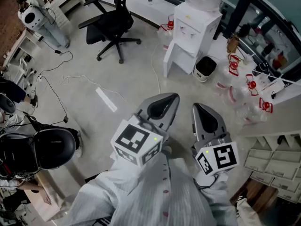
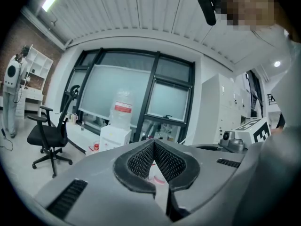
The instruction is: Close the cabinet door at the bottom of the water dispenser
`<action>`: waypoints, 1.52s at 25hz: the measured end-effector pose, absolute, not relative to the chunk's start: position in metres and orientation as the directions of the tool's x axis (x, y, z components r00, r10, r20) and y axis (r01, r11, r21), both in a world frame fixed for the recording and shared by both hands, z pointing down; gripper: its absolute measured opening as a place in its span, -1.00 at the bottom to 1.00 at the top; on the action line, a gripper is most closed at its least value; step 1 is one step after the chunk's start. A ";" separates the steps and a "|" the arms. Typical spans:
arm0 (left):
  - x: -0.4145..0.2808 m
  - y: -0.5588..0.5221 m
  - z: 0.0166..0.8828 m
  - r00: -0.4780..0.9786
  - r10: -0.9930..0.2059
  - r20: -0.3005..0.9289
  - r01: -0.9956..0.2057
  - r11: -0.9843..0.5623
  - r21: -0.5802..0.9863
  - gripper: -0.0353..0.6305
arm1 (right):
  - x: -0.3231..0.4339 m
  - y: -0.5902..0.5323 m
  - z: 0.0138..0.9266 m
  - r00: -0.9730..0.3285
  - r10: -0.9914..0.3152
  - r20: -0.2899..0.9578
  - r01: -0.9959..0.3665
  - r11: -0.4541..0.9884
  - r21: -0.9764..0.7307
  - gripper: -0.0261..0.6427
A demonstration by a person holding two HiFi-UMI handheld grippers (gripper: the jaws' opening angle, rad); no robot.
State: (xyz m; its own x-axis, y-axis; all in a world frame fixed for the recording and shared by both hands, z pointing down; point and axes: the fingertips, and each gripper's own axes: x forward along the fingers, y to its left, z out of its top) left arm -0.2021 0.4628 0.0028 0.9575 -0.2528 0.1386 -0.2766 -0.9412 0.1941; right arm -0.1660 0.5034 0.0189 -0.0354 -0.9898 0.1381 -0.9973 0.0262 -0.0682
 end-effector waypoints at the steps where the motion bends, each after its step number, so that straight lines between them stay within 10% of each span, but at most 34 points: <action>1: -0.201 0.458 0.004 0.957 -0.253 0.138 -0.277 -0.941 0.194 -0.87 | -0.165 0.499 0.021 -0.035 -0.989 0.141 -0.997 0.025 -0.068 -0.88; 38: -0.077 0.109 0.044 0.963 -0.166 0.214 -0.215 -0.948 0.233 -0.87 | -0.035 0.169 0.069 0.070 -0.955 0.287 -0.989 -0.103 -0.102 -0.88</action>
